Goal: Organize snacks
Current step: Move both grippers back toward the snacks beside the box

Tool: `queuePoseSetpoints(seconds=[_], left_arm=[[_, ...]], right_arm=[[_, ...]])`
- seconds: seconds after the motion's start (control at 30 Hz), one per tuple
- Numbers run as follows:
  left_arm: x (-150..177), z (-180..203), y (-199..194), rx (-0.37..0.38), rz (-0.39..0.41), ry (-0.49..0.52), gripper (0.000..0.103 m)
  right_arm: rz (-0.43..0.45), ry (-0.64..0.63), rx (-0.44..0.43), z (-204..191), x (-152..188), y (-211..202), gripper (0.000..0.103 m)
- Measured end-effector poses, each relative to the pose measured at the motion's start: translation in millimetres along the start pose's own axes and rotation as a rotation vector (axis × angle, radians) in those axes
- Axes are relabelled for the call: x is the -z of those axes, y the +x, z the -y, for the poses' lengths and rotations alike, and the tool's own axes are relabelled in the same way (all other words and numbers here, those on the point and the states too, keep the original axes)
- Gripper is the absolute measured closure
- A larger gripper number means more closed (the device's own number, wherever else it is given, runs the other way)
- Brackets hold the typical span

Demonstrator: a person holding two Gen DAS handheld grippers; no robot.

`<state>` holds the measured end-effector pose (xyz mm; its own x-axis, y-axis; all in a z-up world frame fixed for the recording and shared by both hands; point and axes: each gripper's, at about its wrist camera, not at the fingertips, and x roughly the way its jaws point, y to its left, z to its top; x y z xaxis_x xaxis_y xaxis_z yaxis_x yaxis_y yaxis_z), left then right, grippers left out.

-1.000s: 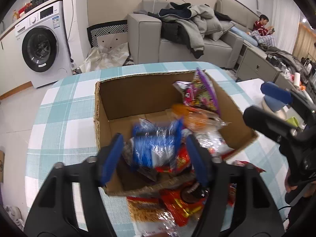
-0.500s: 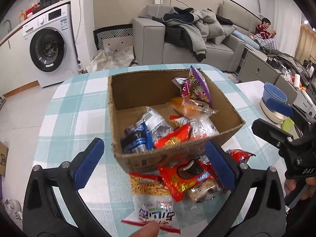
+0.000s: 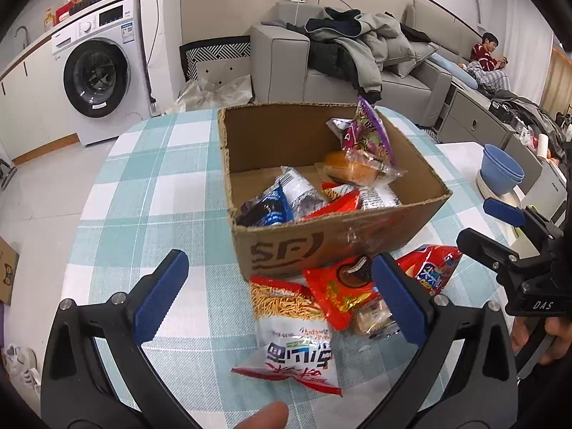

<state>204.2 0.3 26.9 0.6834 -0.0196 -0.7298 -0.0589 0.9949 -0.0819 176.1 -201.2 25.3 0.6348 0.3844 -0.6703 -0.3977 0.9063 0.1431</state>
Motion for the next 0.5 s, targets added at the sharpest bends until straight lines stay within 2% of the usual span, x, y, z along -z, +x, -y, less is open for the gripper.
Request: queuePoseSetpoints(seconds=[0.5], left_arm=[[24, -9, 17, -0.037, -0.049, -0.01, 0.001]], right_arm=[[-0.038, -0.002, 0.008, 4, 19, 21, 0.0]])
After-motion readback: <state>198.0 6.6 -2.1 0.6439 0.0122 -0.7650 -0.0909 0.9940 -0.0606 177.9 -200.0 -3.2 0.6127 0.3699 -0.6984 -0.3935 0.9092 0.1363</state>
